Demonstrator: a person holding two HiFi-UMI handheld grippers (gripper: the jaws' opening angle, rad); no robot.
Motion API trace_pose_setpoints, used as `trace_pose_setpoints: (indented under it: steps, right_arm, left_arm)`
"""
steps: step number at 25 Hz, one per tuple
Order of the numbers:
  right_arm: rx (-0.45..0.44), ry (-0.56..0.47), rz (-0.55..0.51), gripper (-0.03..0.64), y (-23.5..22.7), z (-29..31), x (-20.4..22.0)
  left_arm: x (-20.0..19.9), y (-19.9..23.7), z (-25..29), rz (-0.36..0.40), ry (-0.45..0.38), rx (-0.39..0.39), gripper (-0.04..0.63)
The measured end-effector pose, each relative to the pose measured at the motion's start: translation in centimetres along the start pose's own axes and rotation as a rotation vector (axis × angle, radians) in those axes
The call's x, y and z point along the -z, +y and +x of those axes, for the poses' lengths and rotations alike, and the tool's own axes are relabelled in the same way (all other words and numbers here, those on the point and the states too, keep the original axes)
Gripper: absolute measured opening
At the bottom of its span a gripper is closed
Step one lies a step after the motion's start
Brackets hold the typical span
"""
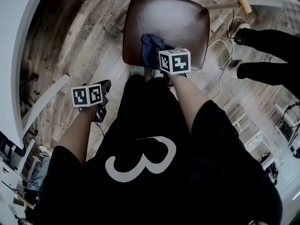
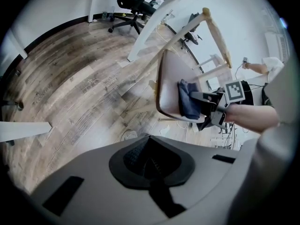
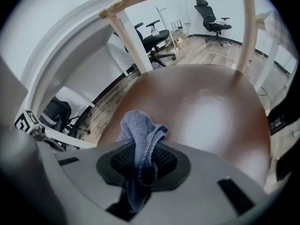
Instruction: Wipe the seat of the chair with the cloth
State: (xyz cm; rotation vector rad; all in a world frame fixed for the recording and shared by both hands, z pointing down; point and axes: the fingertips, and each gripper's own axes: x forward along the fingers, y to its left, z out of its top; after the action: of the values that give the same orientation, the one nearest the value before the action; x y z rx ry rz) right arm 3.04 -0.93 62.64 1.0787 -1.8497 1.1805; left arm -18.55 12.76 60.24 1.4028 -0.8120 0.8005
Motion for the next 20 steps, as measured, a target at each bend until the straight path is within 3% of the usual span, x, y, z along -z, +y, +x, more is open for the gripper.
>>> trace_pose_setpoints:
  steps: [20]
  right_arm:
    - [0.117,-0.037,0.128,0.069,-13.9,-6.9,3.9]
  left_arm:
    - [2.0,-7.8,4.3,0.007,0.007,0.006,0.012]
